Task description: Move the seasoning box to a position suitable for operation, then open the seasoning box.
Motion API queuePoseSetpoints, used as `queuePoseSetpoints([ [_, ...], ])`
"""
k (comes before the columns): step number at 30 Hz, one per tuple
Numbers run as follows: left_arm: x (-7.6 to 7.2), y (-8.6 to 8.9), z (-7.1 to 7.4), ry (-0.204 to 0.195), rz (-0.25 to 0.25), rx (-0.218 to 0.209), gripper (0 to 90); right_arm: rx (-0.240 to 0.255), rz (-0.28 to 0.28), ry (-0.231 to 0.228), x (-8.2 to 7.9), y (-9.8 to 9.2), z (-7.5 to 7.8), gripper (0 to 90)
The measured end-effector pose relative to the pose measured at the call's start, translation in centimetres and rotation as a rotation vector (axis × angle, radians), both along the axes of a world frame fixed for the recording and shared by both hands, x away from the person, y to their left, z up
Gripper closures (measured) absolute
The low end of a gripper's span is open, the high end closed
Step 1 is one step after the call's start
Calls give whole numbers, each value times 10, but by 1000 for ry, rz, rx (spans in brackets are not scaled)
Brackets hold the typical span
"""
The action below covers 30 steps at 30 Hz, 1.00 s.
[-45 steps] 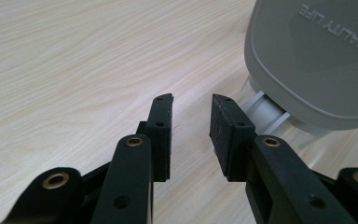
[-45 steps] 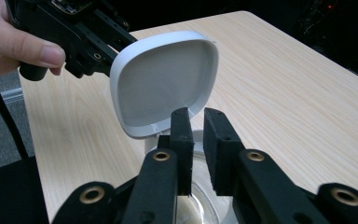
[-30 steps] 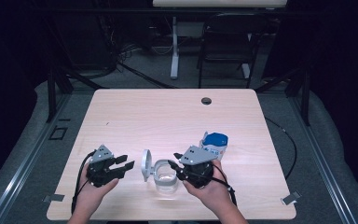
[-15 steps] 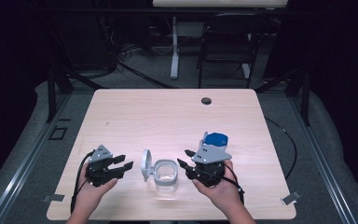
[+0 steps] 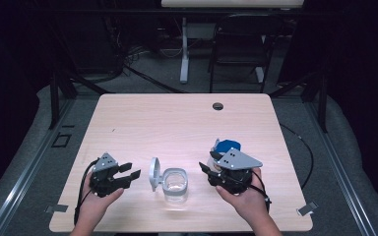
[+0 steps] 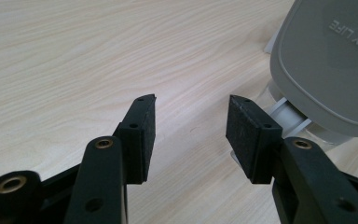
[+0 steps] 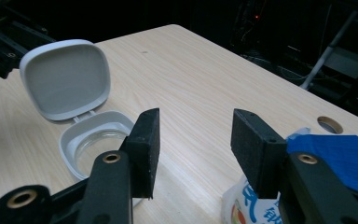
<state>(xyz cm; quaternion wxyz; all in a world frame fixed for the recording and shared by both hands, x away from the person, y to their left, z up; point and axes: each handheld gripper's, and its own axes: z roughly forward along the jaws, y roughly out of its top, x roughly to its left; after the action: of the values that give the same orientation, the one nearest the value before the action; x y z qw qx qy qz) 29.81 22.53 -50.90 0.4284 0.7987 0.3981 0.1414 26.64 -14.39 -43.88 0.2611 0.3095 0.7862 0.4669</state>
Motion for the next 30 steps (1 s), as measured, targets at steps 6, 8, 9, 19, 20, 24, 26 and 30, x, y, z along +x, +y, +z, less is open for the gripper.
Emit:
queuePoseSetpoints([
  [6,0,-2,-3,9,1,8,529,11,-11,0,2,-9,-2,518],
  [8,0,-1,-2,6,4,11,529,5,-16,4,3,-13,-4,506],
  [9,0,-1,-2,4,7,8,529,7,-21,4,4,-15,-4,496],
  [19,3,4,-3,9,24,-6,522,10,-59,15,14,-35,-4,456],
  [20,3,4,-3,11,26,-11,522,10,-59,15,14,-35,-4,456],
  [24,3,6,-3,6,32,-13,521,32,-56,19,19,-40,-1,451],
  [26,4,6,-3,13,32,-15,520,40,-60,20,22,-44,2,446],
  [30,4,6,-4,12,34,-14,520,49,-80,24,29,-51,6,435],
])
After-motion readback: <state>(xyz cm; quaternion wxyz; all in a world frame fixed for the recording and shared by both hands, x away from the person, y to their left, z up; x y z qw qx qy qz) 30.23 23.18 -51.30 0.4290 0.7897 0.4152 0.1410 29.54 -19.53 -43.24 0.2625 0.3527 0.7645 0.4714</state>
